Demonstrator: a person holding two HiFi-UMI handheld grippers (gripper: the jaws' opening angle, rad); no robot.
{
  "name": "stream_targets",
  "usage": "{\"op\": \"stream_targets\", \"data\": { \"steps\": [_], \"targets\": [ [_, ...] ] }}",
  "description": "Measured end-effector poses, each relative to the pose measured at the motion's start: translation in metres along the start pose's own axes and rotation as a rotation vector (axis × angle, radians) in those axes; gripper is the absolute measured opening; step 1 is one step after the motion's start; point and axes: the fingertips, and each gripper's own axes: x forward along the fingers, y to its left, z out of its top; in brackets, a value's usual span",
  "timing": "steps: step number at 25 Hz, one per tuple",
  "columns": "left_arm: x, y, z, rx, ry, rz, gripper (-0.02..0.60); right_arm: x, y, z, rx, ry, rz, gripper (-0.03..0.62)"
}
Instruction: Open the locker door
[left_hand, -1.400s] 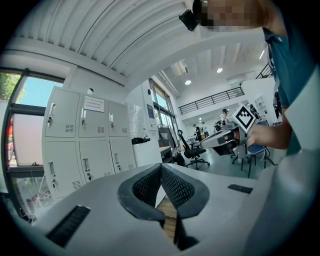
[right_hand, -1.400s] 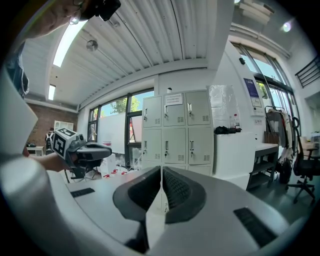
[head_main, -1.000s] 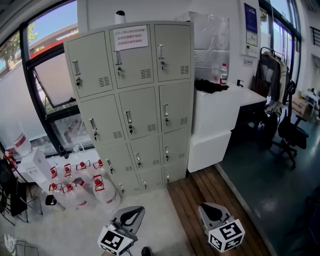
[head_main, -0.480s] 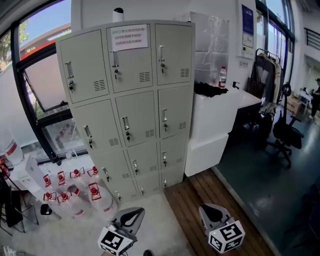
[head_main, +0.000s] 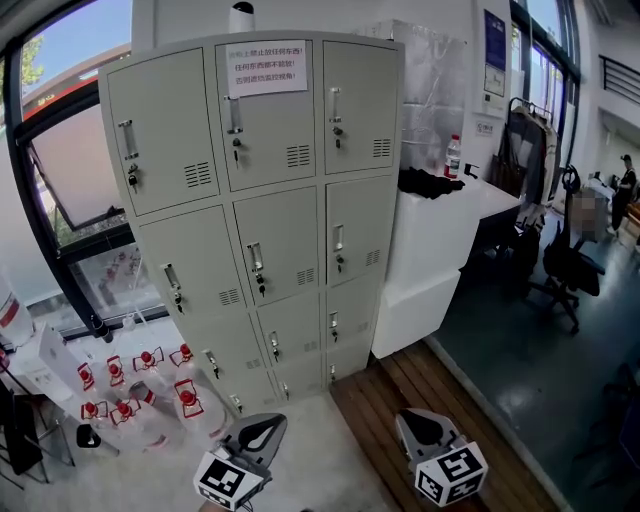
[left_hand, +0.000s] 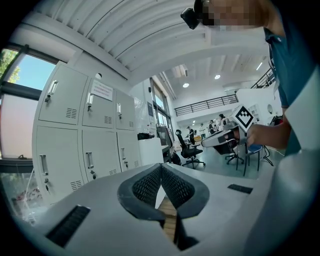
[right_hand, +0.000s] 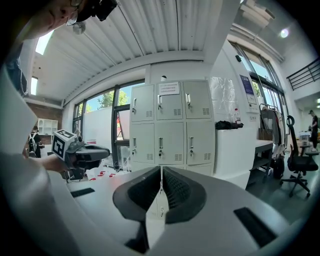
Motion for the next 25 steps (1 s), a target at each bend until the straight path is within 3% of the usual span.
{"op": "stream_targets", "data": {
  "steps": [9, 15, 25],
  "targets": [
    [0.007, 0.063, -0.018, -0.011, -0.002, -0.044, 0.018, 0.055, 0.022, 0.009, 0.009, 0.007, -0.032, 0.038],
    [0.026, 0.074, -0.032, -0.030, 0.016, -0.075, 0.017, 0.072, 0.010, -0.005, 0.024, 0.061, -0.044, 0.038],
    [0.049, 0.108, -0.031, -0.033, 0.037, 0.013, 0.018, 0.134, -0.010, 0.011, 0.008, 0.063, 0.067, 0.038]
  ]
}}
